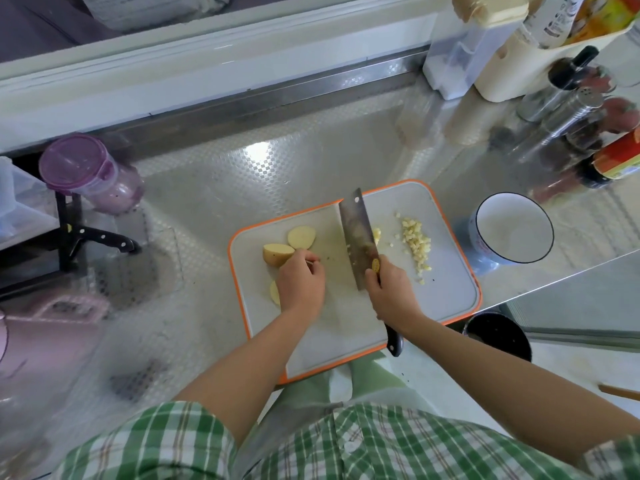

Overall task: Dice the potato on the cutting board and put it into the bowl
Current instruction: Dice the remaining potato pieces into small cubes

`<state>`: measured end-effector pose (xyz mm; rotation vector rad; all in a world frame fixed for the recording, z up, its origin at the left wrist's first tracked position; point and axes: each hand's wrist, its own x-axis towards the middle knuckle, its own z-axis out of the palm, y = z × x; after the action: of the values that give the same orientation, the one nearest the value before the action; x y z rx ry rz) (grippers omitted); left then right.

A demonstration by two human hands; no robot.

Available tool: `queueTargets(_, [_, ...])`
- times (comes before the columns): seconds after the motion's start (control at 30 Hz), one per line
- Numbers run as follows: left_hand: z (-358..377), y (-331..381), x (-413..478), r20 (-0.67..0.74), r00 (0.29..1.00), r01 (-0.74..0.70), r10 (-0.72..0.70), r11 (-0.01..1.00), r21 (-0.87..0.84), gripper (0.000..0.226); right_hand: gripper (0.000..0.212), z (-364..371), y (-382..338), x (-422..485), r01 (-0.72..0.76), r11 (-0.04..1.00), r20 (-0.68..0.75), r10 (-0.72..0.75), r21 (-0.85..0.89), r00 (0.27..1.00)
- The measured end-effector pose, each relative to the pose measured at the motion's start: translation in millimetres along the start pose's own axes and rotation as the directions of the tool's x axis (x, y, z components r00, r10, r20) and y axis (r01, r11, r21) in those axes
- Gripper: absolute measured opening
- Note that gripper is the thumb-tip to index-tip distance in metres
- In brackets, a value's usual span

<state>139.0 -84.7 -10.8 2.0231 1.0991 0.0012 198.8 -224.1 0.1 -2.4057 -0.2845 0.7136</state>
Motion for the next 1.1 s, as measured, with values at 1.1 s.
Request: queueTargets(1.1, [40,82,-17,0.467,0.883,0.124,0.053,0.932,-0.341,0.035,0.03,-38,20,-9,0.268,0.89,-0.153,-0.342,-0.369,0.927])
